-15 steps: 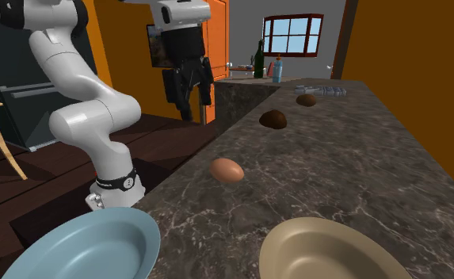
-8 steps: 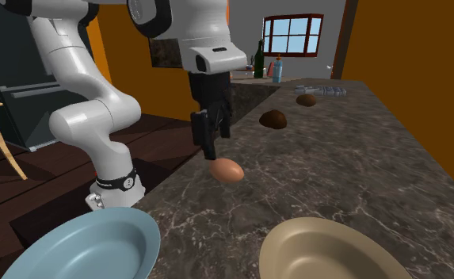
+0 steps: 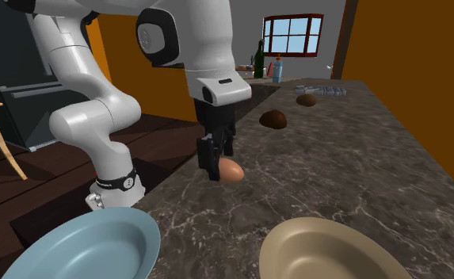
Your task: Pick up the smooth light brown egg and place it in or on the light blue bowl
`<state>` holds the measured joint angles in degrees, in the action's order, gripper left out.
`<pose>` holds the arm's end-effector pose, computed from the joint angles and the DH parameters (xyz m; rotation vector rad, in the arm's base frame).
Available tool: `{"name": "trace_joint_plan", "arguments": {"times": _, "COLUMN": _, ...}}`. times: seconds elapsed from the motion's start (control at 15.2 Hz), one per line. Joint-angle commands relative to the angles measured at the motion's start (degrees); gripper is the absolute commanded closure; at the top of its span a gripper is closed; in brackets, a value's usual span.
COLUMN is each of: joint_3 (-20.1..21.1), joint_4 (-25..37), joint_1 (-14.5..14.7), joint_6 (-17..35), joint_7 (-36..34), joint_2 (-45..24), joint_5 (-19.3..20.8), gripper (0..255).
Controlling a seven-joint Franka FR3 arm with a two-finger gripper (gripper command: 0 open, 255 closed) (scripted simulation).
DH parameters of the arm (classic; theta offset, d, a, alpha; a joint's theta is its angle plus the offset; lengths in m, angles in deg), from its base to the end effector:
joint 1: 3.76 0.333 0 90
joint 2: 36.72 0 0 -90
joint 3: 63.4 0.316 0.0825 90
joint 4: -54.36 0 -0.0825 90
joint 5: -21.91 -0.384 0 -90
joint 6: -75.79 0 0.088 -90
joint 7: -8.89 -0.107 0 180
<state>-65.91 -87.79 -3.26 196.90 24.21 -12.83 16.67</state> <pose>0.4180 -0.0108 0.4438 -3.0375 -0.2898 -0.0960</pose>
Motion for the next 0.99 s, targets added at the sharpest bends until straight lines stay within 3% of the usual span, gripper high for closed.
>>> {"name": "trace_joint_plan", "arguments": {"times": 0.0, "joint_3": 0.1, "joint_4": -0.3, "joint_1": 0.1, "joint_6": 0.7, "joint_7": 0.0, "joint_2": -0.4, "joint_5": -0.1, "gripper": 0}}
{"name": "trace_joint_plan", "arguments": {"times": 0.4, "joint_3": 0.1, "joint_4": -0.3, "joint_1": 0.1, "joint_6": 0.7, "joint_7": 0.0, "joint_2": -0.4, "joint_5": -0.1, "gripper": 0}}
{"name": "trace_joint_plan", "arguments": {"times": 0.46, "joint_3": 0.1, "joint_4": -0.3, "joint_1": 0.1, "joint_6": 0.7, "joint_7": 0.0, "joint_2": -0.4, "joint_5": -0.1, "gripper": 255}}
{"name": "trace_joint_plan", "arguments": {"times": 0.92, "joint_3": 0.1, "joint_4": -0.3, "joint_1": 0.1, "joint_6": 0.7, "joint_7": 0.0, "joint_2": -0.4, "joint_5": -0.1, "gripper": 255}}
